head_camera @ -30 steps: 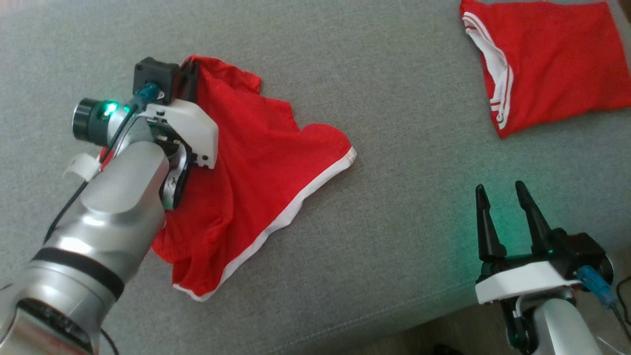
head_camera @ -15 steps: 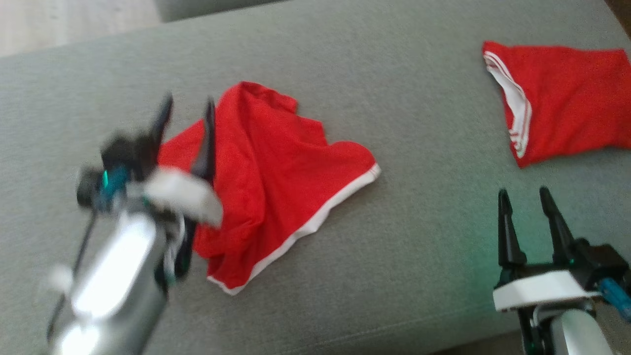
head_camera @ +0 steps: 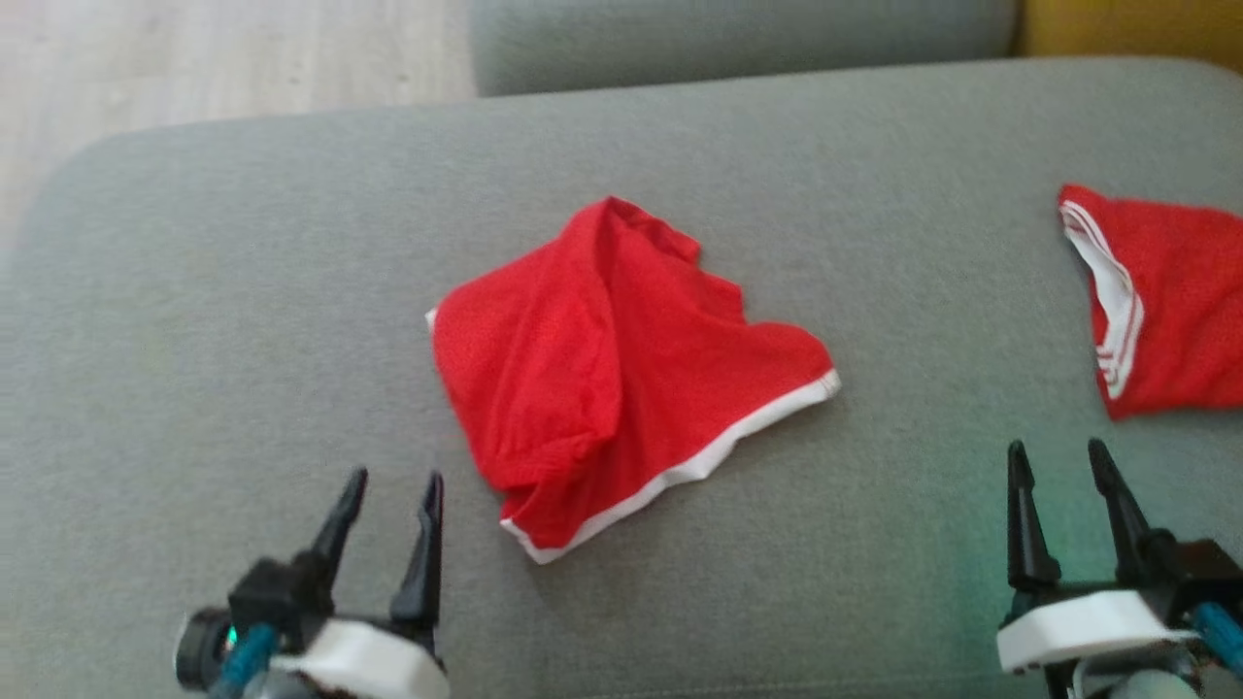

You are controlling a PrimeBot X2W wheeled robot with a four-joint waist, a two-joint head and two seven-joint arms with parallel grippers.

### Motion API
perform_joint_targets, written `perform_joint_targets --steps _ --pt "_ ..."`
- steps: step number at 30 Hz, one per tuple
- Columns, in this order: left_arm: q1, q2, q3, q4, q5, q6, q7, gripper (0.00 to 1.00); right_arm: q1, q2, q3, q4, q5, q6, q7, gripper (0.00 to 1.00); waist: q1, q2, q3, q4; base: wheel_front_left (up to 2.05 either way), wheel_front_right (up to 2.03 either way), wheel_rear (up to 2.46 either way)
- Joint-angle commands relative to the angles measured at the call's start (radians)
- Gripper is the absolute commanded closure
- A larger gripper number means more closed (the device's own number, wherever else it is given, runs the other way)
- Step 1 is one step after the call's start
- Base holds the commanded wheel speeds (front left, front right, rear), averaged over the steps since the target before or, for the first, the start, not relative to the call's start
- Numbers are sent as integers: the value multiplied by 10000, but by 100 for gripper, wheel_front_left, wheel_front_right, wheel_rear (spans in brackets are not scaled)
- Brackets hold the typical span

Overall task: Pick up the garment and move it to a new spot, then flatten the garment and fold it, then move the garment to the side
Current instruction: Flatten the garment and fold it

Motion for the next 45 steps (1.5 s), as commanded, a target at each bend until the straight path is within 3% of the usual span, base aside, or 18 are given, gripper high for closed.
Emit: perform_joint_targets --steps 1,11,21,32,45 --pt "-327 -16 536 -332 126 -107 -77 0 -65 -75 176 -242 -72 -9 -138 0 1 0 -284 296 0 0 0" --pt "1125 -680 2023 -92 1094 -1561 -77 0 341 -75 71 265 -164 -9 -138 0 1 0 -966 871 0 0 0" --pt "1311 -1498 3246 -34 1985 -2435 -78 0 401 -75 812 541 -83 -9 -138 0 1 0 -1034 1073 0 0 0" --pt "1307 -1890 3782 228 2434 -2903 -78 0 420 -75 1192 589 68 -9 -138 0 1 0 -1035 1071 0 0 0" --pt "1180 -2054 4006 279 2619 -3109 -78 0 370 -75 1168 568 11 -9 -138 0 1 0 -925 938 0 0 0"
